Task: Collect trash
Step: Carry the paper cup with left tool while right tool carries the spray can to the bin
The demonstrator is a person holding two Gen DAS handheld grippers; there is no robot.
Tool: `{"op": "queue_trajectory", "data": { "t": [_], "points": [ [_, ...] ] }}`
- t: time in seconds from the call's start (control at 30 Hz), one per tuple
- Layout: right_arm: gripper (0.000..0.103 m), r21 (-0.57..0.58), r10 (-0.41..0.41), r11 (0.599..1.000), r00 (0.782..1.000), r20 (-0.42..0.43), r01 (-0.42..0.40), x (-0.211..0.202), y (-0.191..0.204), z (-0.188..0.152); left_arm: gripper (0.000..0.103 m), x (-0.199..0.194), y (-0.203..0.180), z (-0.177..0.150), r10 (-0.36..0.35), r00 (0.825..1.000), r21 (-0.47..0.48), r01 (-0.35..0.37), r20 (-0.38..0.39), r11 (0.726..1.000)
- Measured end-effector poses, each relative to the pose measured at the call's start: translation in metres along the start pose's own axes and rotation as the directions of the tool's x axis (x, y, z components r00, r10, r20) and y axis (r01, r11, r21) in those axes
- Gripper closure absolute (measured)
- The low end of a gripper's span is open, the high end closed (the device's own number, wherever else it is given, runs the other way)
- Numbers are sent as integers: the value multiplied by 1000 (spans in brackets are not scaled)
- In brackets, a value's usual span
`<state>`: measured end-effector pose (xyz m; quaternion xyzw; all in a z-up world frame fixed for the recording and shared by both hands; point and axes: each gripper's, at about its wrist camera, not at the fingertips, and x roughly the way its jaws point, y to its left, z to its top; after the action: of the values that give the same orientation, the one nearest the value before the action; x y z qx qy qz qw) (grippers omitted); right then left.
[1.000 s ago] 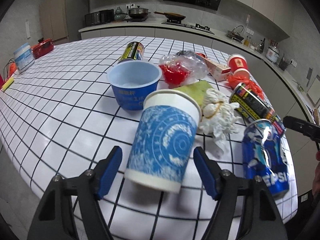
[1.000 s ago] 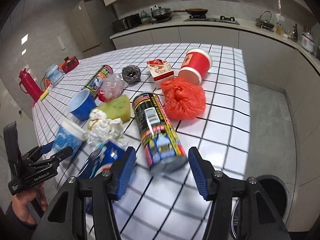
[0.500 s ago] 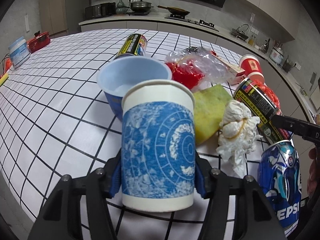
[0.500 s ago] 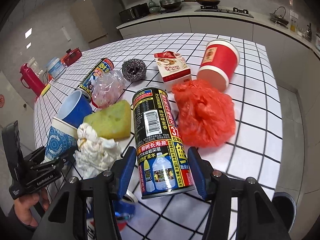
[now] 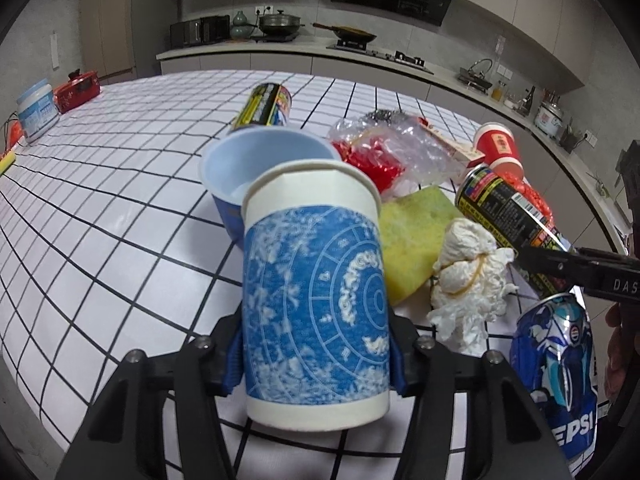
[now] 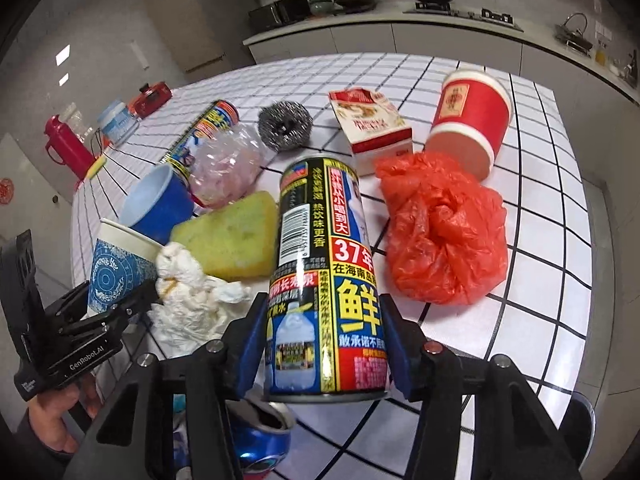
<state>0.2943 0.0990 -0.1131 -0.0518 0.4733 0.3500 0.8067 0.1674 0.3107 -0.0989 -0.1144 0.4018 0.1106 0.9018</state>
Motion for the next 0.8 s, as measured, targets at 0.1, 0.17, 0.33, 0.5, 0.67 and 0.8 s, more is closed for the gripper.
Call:
{"op": "queue_trajectory", "data": {
  "t": [0.1, 0.17, 0.33, 0.5, 0.67, 0.8],
  "points": [
    [48, 1, -1, 1000, 1000, 25, 1, -10, 3, -1, 47, -7, -1, 1, -5, 1000, -2, 5, 14, 1000],
    [48, 2, 2, 1000, 999, 38, -2, -17, 3, -2, 47, -11, -2, 1, -8, 1000, 1, 8, 18, 1000],
    [48, 5, -5, 1000, 997, 79, 5, -36, 7, -8, 47, -21, -7, 2, -14, 999, 10, 13, 33, 1000],
    [48, 17, -25, 1000, 994, 107, 23, -55, 4, -14, 47, -29, -19, 5, -25, 999, 26, 24, 47, 999],
    [48, 40, -37, 999, 990, 137, 32, -82, -4, -25, 47, -43, -37, 6, -51, 996, 53, 47, 69, 997],
    [48, 61, -54, 997, 986, 158, 45, -105, -12, -39, 47, -51, -53, 7, -85, 993, 80, 79, 78, 994]
  ]
}}
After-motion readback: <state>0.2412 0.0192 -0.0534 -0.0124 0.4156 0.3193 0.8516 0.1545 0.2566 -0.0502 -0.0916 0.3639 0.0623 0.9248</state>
